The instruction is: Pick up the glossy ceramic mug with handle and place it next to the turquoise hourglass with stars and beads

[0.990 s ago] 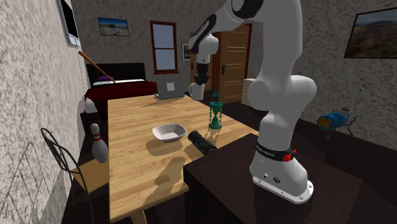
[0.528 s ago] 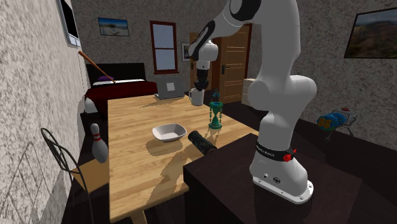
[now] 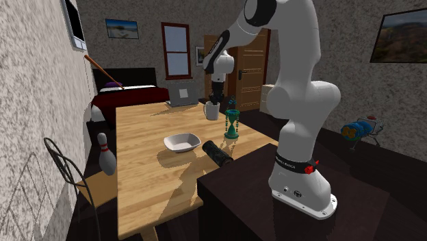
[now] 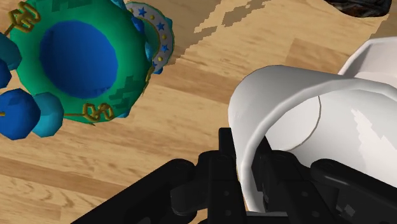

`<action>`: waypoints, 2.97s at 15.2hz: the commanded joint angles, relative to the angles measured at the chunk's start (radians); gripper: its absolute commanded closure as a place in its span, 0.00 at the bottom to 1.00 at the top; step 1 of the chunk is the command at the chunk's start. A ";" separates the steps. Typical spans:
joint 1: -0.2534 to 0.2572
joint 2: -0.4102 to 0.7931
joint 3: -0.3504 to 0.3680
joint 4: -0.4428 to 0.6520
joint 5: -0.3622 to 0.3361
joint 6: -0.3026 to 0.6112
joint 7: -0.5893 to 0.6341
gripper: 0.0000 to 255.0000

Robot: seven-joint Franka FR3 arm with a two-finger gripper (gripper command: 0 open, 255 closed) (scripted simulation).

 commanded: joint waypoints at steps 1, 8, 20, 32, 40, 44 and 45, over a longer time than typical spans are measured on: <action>0.001 0.013 0.001 -0.008 0.001 0.022 0.000 1.00; 0.001 0.073 0.002 -0.025 0.005 0.099 -0.006 1.00; -0.001 0.190 0.006 -0.032 0.011 0.223 -0.017 1.00; -0.002 0.275 0.008 -0.019 0.015 0.295 -0.024 1.00; -0.002 0.275 0.008 -0.019 0.015 0.295 -0.024 0.00; -0.004 0.190 0.005 -0.036 0.012 0.227 -0.021 0.00; -0.005 0.169 0.005 -0.038 0.011 0.208 -0.021 0.00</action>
